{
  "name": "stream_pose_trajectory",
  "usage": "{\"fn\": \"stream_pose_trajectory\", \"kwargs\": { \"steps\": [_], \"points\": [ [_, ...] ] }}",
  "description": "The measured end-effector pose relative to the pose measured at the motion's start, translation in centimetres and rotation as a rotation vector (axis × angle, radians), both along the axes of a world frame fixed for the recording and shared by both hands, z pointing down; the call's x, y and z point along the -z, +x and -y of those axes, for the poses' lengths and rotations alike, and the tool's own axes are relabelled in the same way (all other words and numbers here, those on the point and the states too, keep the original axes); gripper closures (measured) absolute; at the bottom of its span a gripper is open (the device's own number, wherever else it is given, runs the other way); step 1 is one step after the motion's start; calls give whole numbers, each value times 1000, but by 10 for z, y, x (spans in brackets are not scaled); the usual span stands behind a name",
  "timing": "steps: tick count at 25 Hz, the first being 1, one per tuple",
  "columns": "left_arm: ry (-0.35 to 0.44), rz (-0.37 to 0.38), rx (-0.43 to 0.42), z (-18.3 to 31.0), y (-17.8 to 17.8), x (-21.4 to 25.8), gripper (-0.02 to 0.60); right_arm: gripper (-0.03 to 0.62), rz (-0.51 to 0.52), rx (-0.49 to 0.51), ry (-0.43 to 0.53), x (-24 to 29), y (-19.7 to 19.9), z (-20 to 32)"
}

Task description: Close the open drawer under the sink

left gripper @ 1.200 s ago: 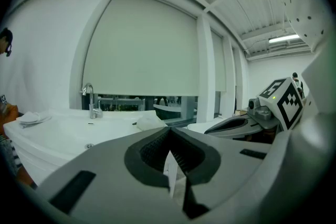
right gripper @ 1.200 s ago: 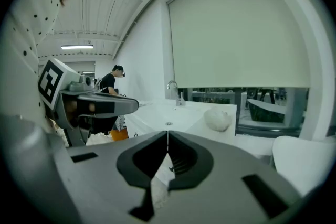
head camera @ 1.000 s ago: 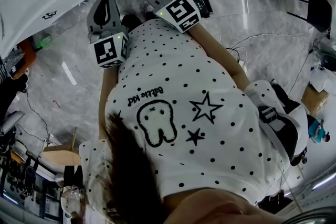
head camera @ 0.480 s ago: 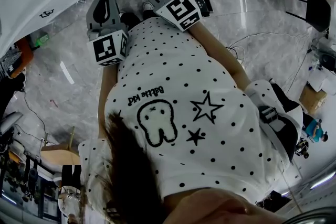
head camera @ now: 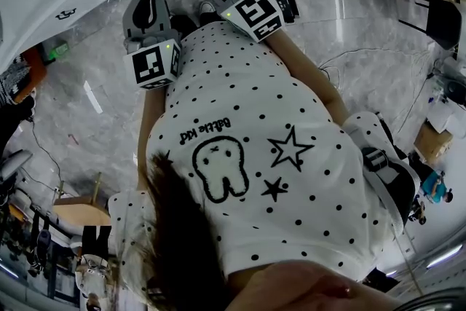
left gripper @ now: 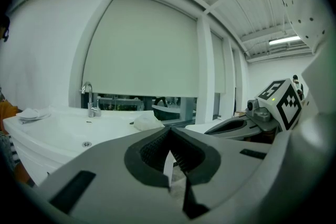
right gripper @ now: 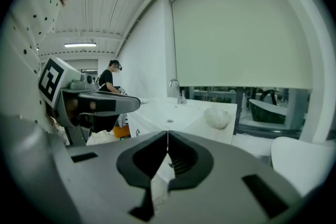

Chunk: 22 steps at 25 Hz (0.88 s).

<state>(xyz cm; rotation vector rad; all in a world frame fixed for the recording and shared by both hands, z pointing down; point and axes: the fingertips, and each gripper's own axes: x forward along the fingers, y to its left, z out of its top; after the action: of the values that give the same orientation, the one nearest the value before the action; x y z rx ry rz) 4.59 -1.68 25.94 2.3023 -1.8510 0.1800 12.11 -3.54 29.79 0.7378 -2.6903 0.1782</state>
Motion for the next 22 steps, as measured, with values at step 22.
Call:
{"fn": "stream_pose_trajectory", "kwargs": {
  "steps": [22],
  "points": [
    [31,6,7,-1,0,-1,577,579,2,8,14,-4,1,0]
  ]
}}
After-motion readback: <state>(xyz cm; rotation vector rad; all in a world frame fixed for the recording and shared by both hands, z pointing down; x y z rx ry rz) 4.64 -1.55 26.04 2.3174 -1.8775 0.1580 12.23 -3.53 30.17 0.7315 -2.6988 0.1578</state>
